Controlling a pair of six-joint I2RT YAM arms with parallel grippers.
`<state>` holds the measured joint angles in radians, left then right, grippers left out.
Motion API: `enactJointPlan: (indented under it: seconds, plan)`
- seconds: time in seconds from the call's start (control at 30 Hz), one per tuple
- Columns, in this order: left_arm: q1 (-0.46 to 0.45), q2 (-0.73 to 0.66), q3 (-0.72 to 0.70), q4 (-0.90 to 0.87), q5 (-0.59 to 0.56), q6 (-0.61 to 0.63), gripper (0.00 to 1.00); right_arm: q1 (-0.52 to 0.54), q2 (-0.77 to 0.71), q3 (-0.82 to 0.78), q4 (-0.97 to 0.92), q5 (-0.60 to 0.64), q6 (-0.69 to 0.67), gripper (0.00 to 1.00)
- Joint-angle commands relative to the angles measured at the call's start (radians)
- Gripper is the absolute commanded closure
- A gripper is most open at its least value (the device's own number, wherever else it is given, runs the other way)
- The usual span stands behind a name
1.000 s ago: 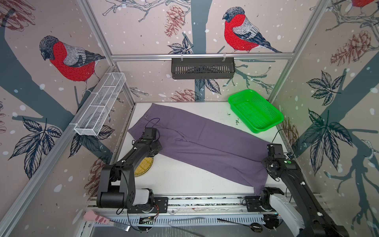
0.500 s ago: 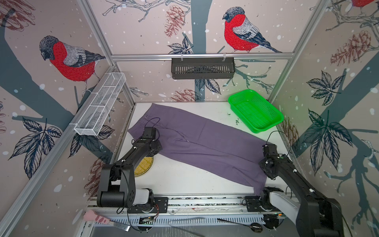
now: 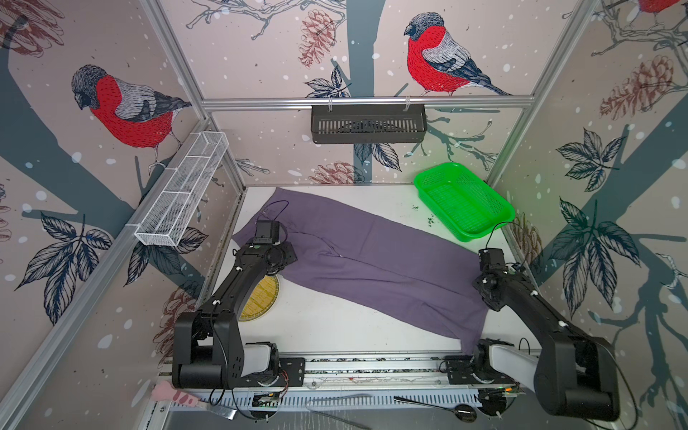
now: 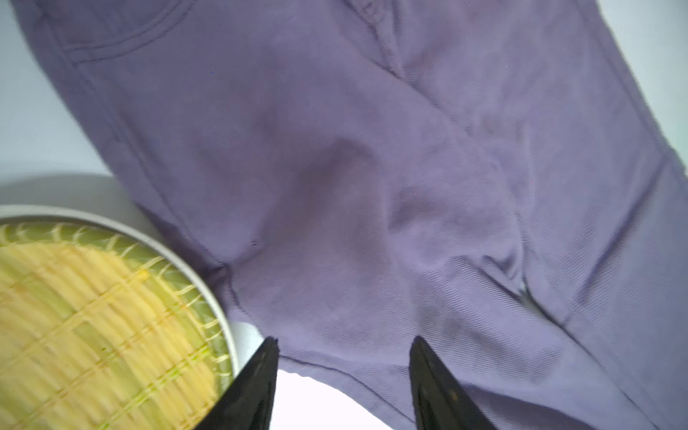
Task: Fold and stack the trousers
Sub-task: Smooth out the trousers at the center of the table.
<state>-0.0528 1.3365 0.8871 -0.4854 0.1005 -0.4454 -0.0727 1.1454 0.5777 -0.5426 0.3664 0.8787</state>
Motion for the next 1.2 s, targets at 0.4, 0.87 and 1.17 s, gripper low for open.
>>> enactJointPlan:
  seconds: [0.4,0.87,1.17]
  plan:
    - [-0.176,0.271,0.105,0.187,0.196,-0.055,0.43,0.274,-0.079,-0.047,-0.024,-0.294,0.078,0.36]
    - [-0.171,0.458,0.215,0.182,0.098,0.001,0.45,0.256,0.037,-0.117,0.117,-0.251,0.030,0.36]
    - [-0.113,0.478,0.214,0.197,0.086,-0.012,0.45,0.165,0.129,-0.093,0.178,-0.231,-0.092,0.35]
